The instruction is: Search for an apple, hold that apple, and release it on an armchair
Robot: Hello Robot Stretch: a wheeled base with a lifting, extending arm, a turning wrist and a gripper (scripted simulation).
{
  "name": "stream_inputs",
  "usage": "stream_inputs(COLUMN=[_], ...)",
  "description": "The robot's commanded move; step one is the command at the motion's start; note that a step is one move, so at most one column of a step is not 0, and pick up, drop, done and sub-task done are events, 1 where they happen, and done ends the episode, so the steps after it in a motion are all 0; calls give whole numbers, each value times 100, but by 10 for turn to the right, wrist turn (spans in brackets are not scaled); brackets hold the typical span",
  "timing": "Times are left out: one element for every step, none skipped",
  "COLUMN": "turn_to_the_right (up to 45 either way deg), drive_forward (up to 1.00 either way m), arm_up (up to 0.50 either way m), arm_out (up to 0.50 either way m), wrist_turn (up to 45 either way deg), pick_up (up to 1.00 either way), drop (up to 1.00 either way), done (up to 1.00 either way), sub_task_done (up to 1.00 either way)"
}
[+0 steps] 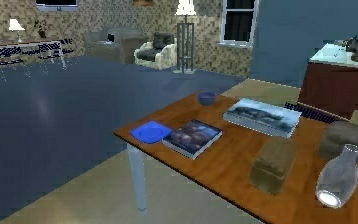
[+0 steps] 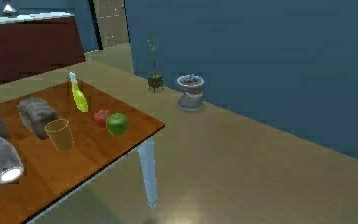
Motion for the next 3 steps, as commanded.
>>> stream_inputs(turn_to_the_right=[-150, 0, 0], drive_forward=[0, 0, 0], arm_up=[0, 50, 38], arm_out=[0, 0, 0], wrist_turn=[0, 0, 0], pick_up=[0, 0, 0], drop=[0, 0, 0], done=[0, 0, 0], sub_task_done=[0, 0, 0])
